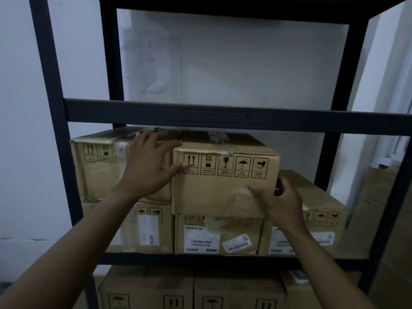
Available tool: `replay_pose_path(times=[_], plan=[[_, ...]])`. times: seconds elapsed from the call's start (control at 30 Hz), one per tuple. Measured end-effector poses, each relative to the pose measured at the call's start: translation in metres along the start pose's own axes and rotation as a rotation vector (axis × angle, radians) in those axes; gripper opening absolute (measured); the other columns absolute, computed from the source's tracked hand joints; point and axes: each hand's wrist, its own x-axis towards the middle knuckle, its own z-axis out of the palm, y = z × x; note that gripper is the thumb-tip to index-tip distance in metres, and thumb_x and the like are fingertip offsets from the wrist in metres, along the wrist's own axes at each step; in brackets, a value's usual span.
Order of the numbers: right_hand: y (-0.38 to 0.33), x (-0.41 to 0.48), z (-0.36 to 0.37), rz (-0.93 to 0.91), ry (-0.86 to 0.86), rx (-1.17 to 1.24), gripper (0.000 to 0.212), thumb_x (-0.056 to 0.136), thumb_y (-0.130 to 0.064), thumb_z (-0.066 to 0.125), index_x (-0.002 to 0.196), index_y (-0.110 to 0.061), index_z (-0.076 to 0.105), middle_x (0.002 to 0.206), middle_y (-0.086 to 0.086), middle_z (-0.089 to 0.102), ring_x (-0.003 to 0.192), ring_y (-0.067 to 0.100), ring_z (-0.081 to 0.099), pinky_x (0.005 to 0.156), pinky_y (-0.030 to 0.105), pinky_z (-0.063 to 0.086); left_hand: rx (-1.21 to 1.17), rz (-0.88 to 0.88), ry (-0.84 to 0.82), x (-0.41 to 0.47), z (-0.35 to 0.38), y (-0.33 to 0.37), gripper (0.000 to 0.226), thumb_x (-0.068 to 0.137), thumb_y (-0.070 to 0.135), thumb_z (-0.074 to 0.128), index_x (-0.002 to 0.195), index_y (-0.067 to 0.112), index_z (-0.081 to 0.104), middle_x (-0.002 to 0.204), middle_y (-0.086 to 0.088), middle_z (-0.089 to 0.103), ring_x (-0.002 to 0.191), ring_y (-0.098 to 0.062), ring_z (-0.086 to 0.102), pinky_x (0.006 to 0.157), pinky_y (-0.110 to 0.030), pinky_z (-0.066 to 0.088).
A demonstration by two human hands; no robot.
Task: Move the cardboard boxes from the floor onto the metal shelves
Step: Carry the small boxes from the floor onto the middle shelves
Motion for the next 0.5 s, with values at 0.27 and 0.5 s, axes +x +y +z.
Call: replay_pose_path(times=[0.27, 0.5], plan=[[0.024, 0.007, 0.005, -0.040, -0.056, -0.030, 0.047, 0.080, -0.039, 0.082, 0.118, -0.052, 0.057, 0.102, -0.040, 0.065, 0.094, -0.018, 0.061, 0.065, 0.011, 0.053, 0.133, 0.013, 0.025, 0.008, 0.018, -0.003, 0.069, 0.089, 0.074, 0.030, 0.137, 0.031, 0.053, 0.134, -0.003, 0.057, 0.126, -0.028, 0.047, 0.107, -0.050, 0.030], [0.048, 0.005, 0.013, -0.019, -0.076, -0.120, 0.062, 0.086, -0.022, 0.079, 0.141, -0.034, 0.051, 0.105, -0.037, 0.058, 0.089, -0.028, 0.055, 0.070, 0.000, 0.047, 0.204, 0.015, 0.106, 0.012, 0.028, -0.002, 0.061, 0.091, 0.068, 0.035, 0.133, 0.030, 0.058, 0.126, -0.006, 0.058, 0.117, -0.032, 0.049, 0.097, -0.049, 0.034]])
